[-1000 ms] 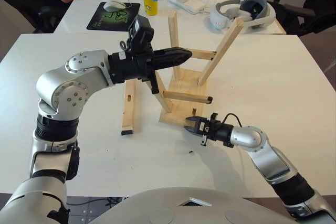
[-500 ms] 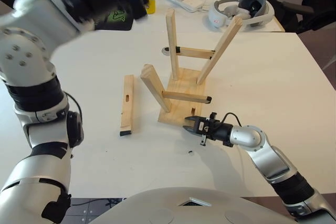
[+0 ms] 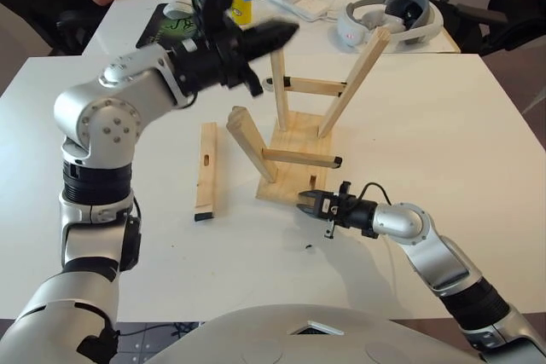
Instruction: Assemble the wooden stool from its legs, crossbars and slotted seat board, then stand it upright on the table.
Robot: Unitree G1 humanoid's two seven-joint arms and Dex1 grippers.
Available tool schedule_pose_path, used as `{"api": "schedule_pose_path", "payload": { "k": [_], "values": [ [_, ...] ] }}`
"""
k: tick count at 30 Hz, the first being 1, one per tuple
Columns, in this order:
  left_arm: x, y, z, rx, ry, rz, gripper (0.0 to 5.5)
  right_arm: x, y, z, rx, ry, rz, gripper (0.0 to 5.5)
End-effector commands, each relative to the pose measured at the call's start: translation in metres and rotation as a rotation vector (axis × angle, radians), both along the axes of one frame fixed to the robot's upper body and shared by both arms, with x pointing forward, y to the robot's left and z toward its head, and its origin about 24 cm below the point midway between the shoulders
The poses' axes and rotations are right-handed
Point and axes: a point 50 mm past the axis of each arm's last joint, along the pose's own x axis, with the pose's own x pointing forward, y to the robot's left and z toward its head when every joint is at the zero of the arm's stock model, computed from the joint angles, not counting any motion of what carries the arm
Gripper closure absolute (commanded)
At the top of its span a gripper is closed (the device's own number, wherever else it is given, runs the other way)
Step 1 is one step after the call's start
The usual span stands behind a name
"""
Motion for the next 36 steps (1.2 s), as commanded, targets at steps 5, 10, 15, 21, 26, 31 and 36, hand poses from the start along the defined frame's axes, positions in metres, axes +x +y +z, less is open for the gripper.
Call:
{"api": "schedule_pose_path", "payload": {
  "k": [5,10,15,21,26,31,36],
  "values": [
    [0.025,0.086,-0.001,0.028,-0.007,0.441,5.5,0.006,-0.03,-0.021,-0.217,-0.019,-0.028,4.62],
    [0.016,0.119,-0.078,0.284,0.18,0.631,5.08,0.009,-0.03,-0.015,-0.232,-0.126,0.016,4.8],
    [-0.008,0.11,-0.12,0.235,0.308,0.656,4.43,0.01,-0.018,0.0,-0.108,-0.209,0.021,4.83],
    [-0.045,0.095,-0.153,0.158,0.417,0.757,3.51,0.007,-0.005,0.018,0.003,-0.354,-0.009,4.83],
    [-0.059,0.091,-0.162,0.175,0.464,0.806,2.85,-0.004,0.006,0.043,0.166,-0.385,-0.072,4.83],
    [-0.073,0.079,-0.169,0.199,0.496,0.827,2.12,-0.011,0.007,0.056,0.229,-0.364,-0.109,4.83],
    [-0.078,0.067,-0.172,0.185,0.534,0.797,1.32,-0.018,0.003,0.049,0.355,-0.176,-0.27,4.83]
  ]
}}
